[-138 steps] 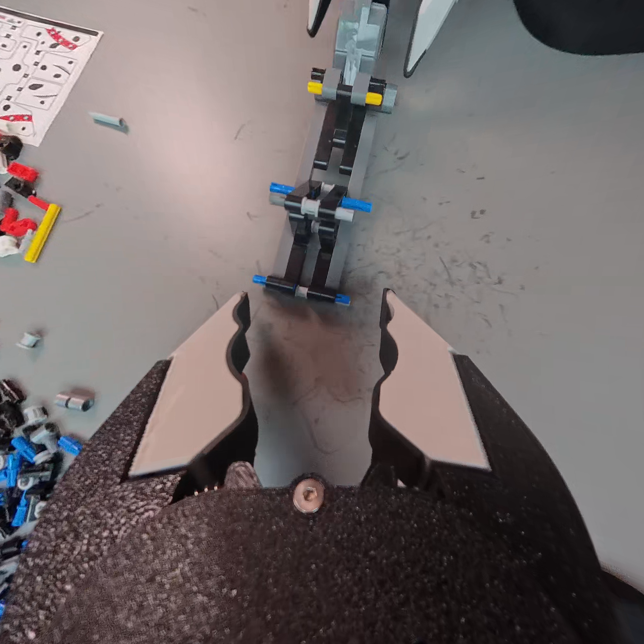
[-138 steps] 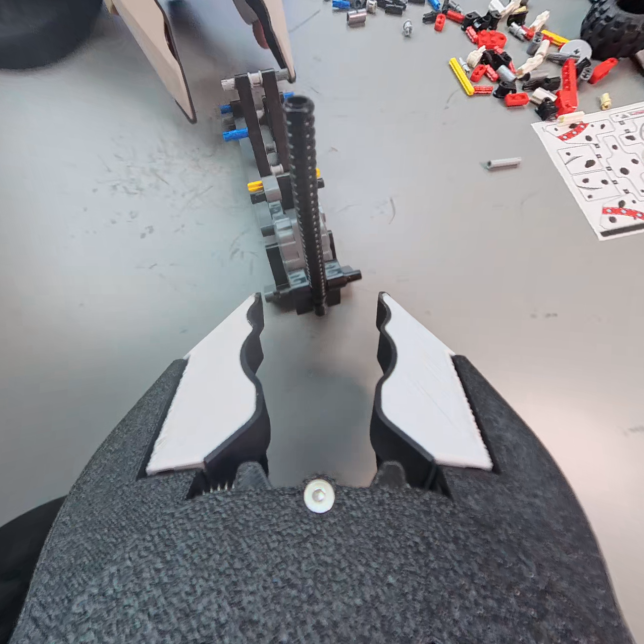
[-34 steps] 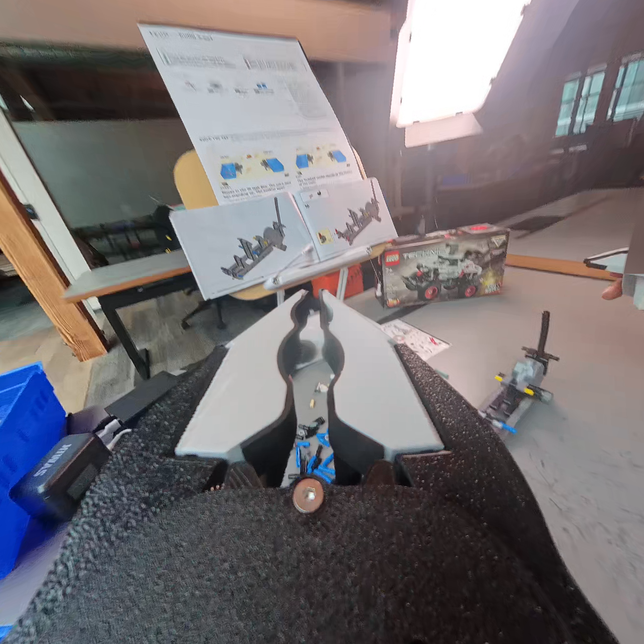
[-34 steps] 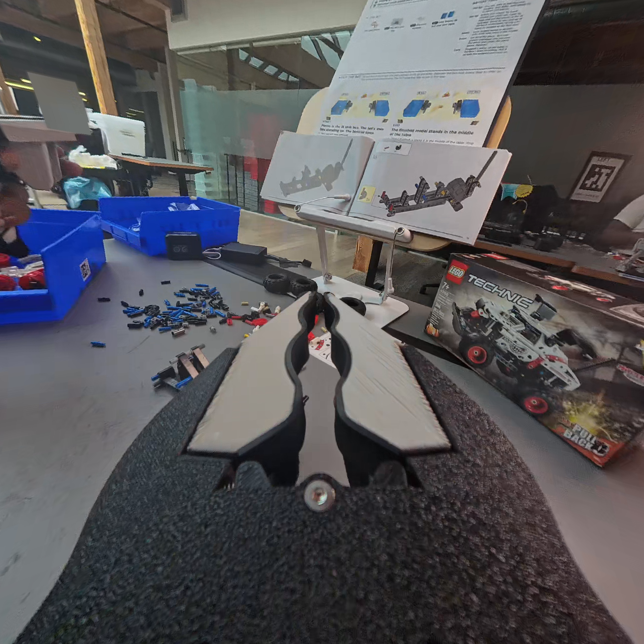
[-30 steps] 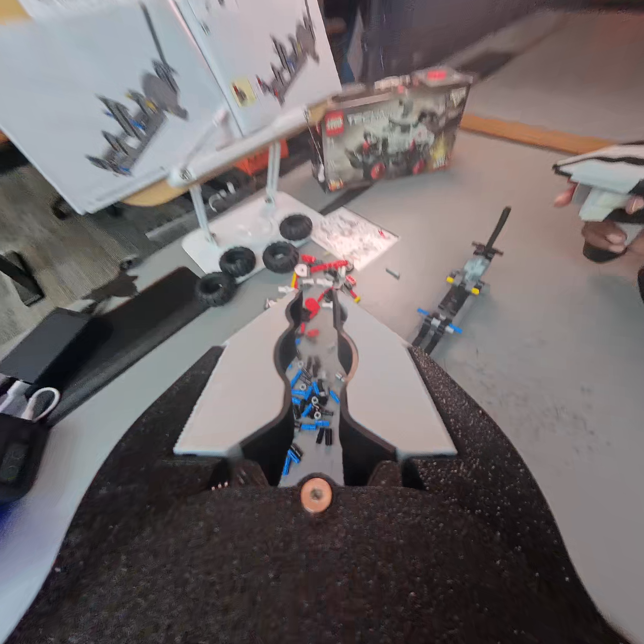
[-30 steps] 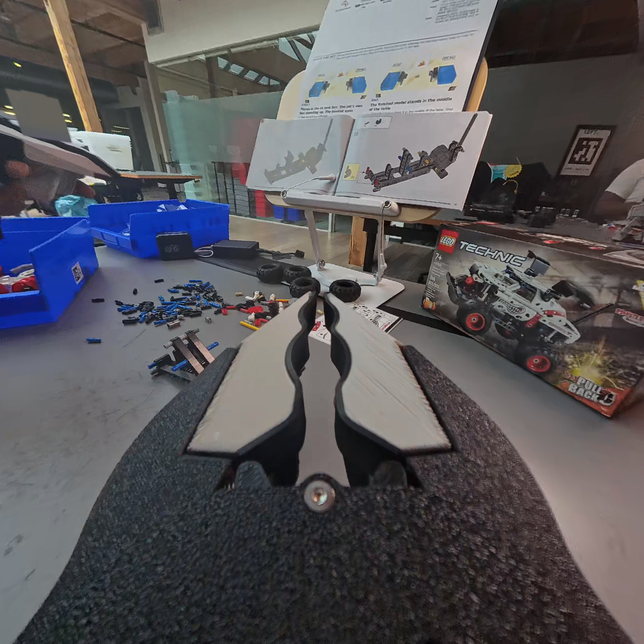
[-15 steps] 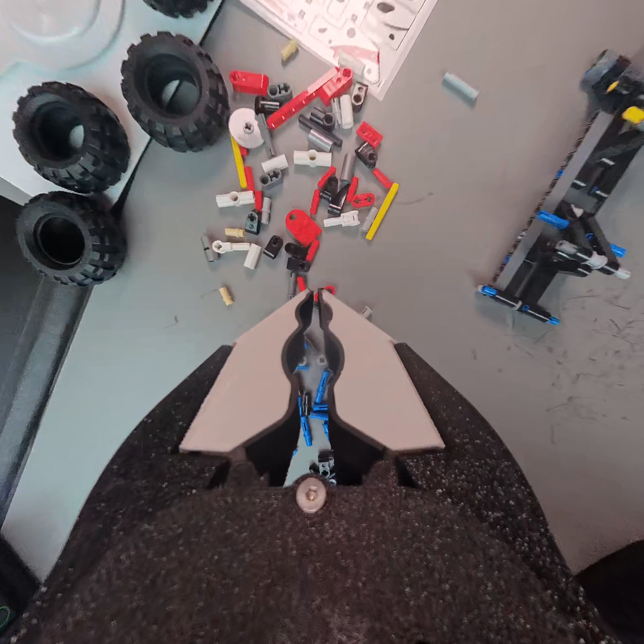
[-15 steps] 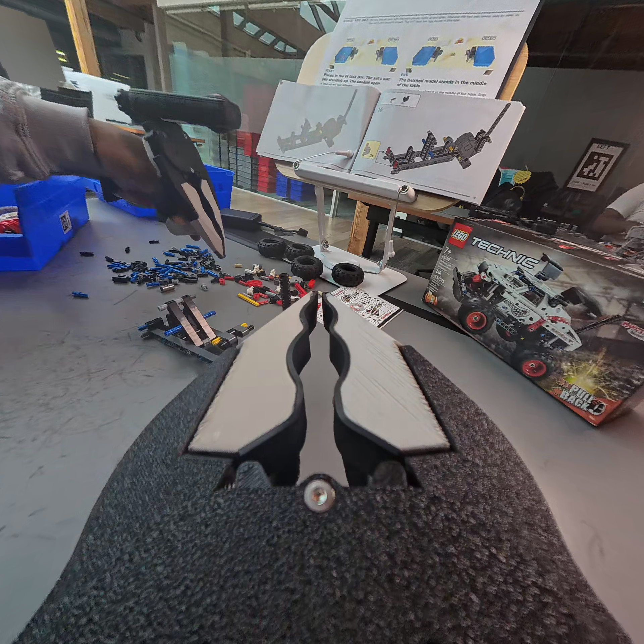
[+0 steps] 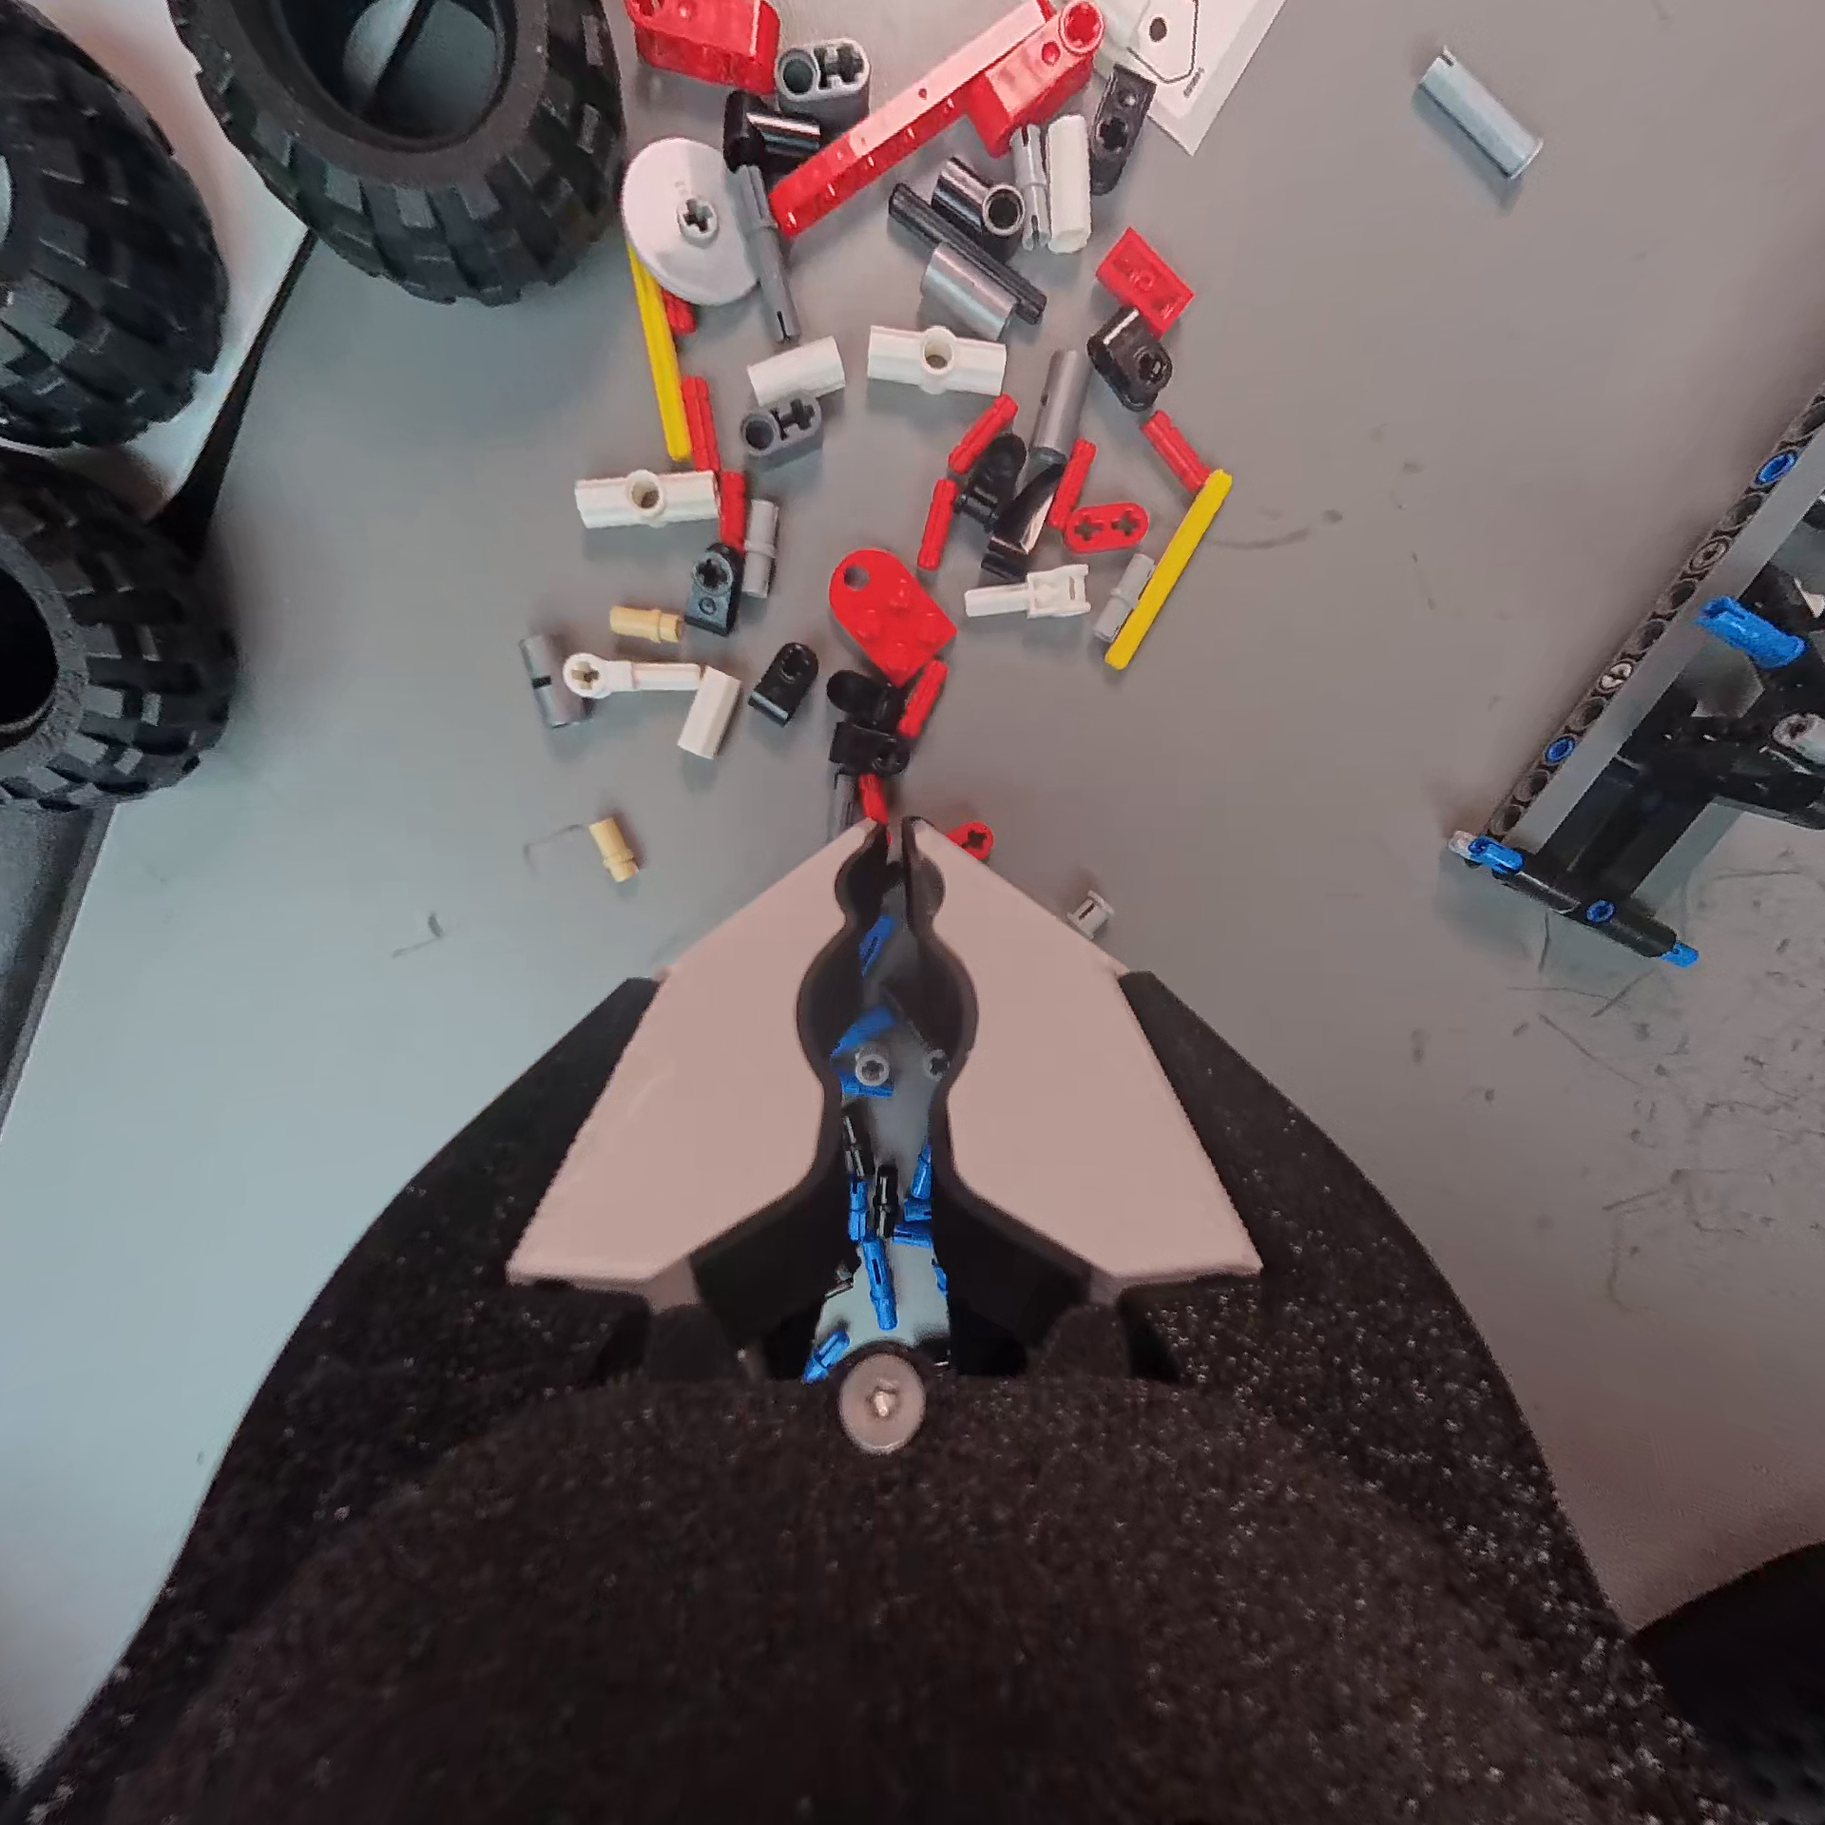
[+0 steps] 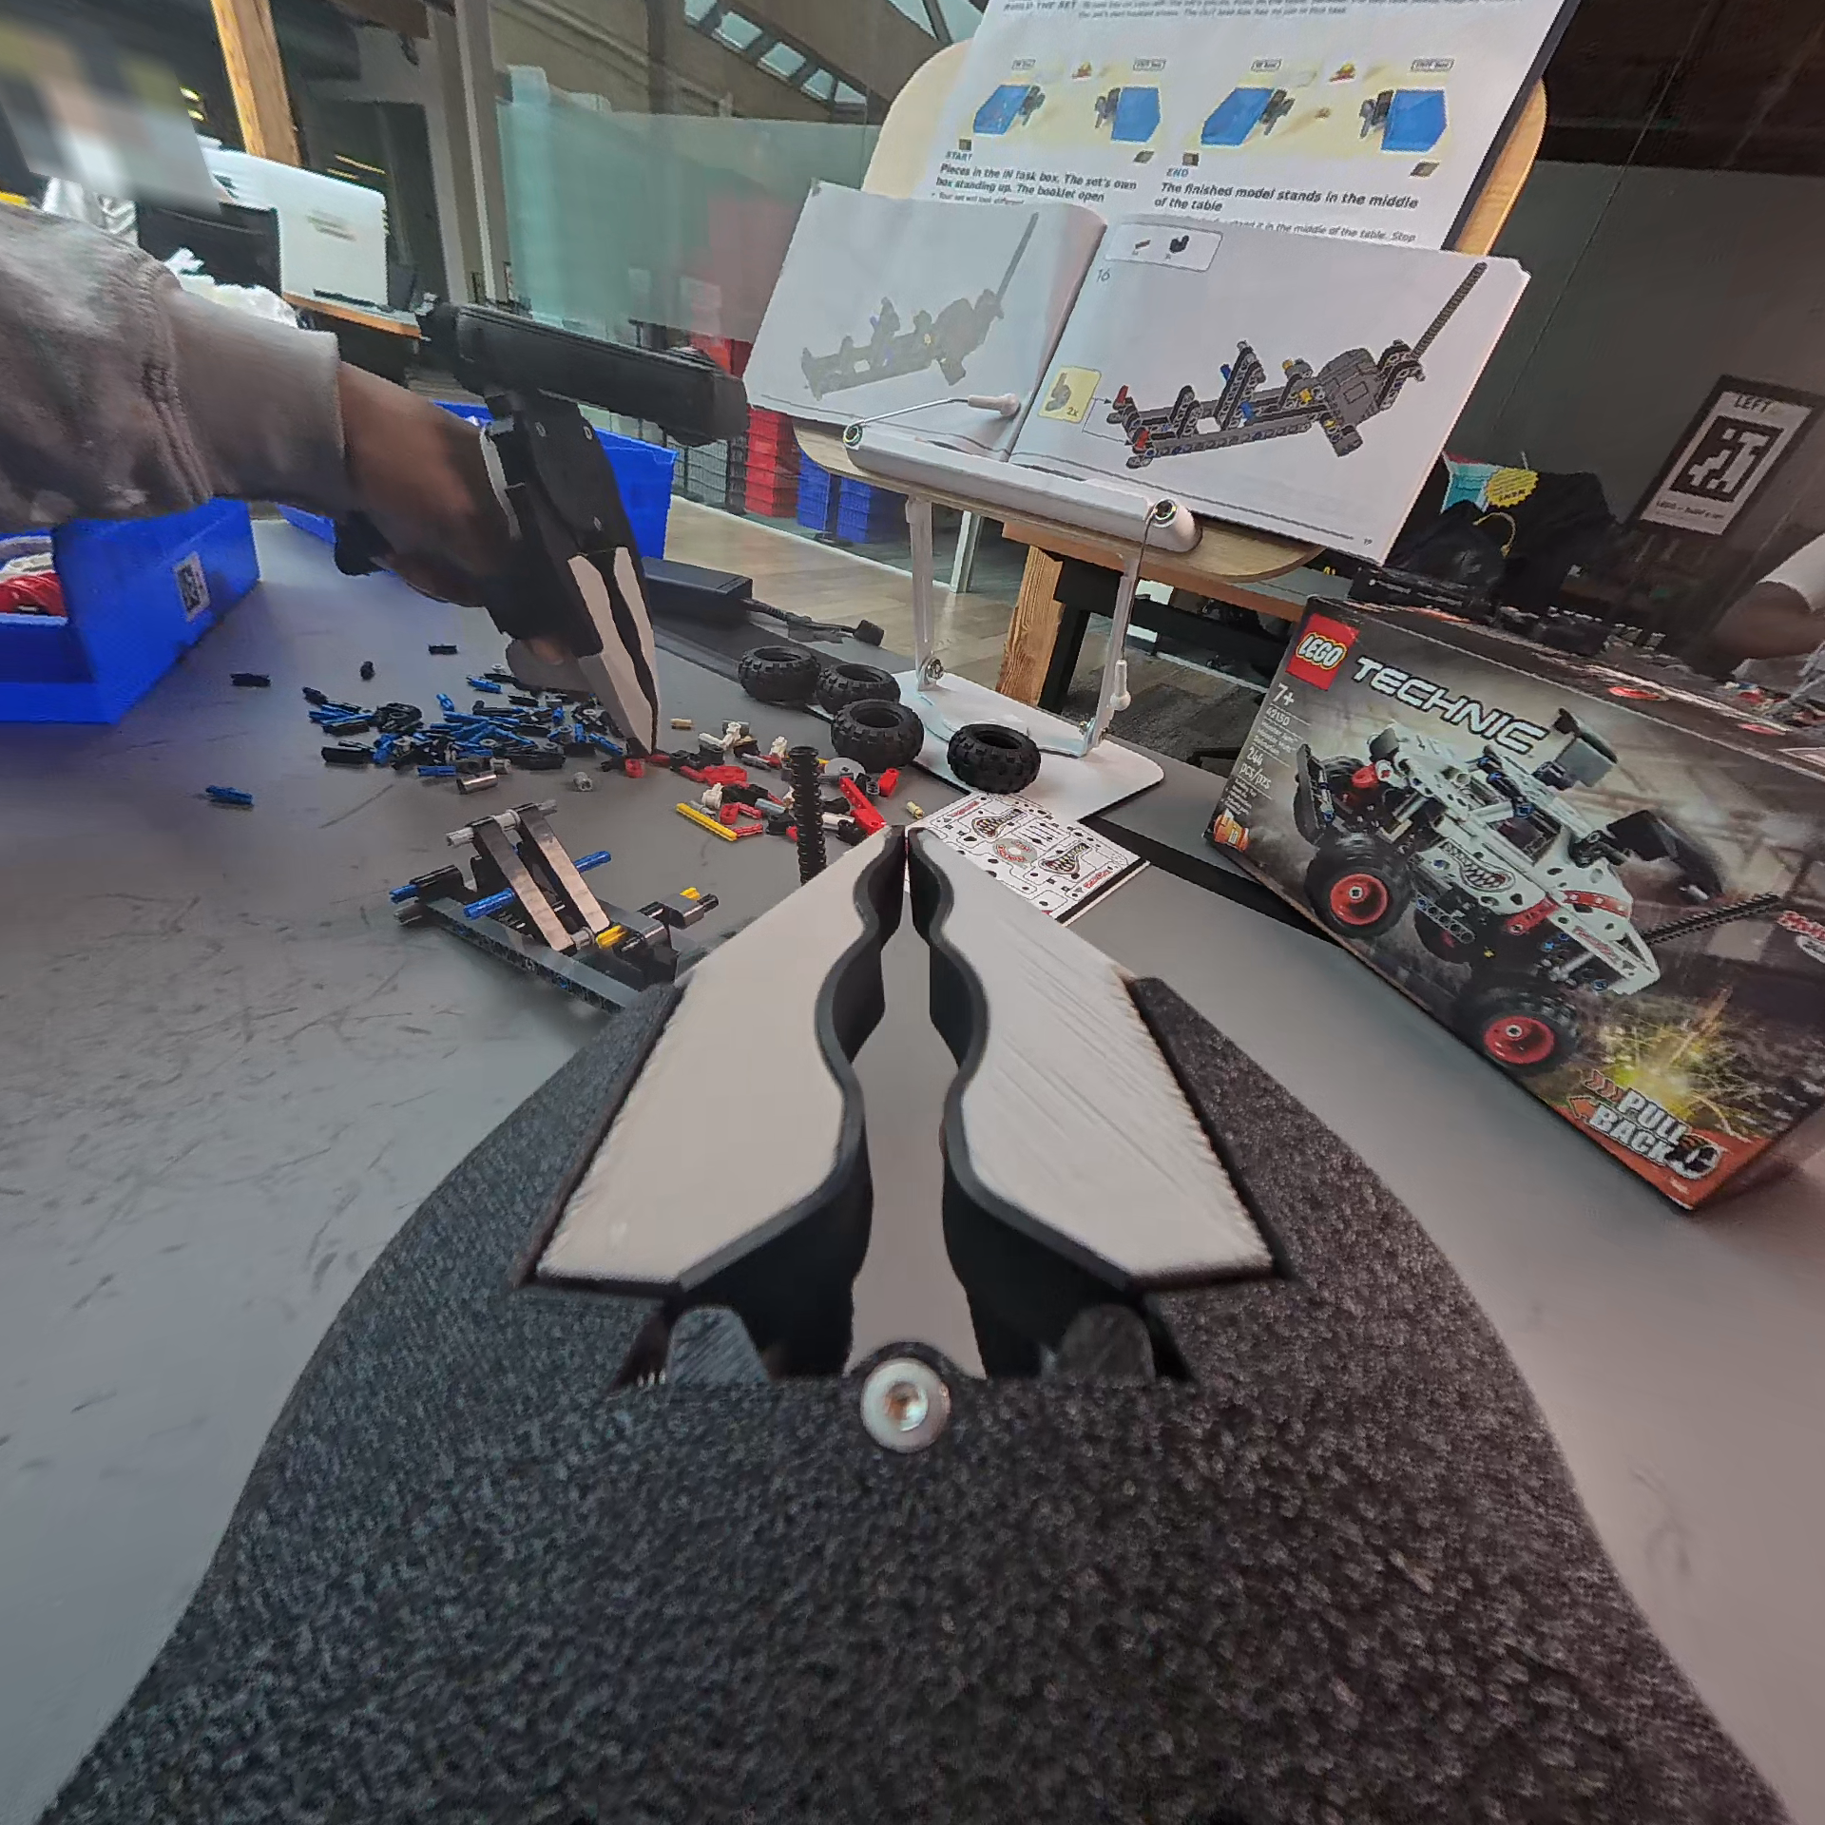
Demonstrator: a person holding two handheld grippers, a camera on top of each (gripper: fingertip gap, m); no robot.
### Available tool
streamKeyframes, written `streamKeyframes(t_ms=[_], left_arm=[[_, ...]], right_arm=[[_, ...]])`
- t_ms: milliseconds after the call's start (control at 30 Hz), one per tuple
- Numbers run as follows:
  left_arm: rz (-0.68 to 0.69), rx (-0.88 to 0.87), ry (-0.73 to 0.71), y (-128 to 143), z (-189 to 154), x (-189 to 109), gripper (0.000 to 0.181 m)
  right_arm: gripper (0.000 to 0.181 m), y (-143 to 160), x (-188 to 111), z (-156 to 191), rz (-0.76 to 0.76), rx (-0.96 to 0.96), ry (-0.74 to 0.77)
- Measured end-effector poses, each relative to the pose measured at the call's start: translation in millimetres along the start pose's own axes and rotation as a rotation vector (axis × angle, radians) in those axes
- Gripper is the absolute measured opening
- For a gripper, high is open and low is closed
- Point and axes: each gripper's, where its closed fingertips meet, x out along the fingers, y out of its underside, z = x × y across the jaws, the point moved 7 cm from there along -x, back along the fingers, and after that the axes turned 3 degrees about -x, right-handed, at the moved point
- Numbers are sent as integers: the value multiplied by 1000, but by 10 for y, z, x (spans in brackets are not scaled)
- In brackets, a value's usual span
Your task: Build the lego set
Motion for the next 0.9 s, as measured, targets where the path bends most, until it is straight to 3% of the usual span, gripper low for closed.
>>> streamKeyframes(t_ms=[100, 400, 600, 900], left_arm=[[5, 2, -14, -12, 19, 13, 15], [11, 26, -48, -16, 8, 50, 11], [-12, 86, -66, -43, 3, 61, 26], [10, 99, -57, -72, -13, 73, 17]], right_arm=[[0, 5, -1, -7, 3, 2, -1], [0, 19, 5, -5, 11, 1, -11], [0, 28, 9, -3, 16, -2, -16], [0, 56, 20, -1, 30, -9, -22]])
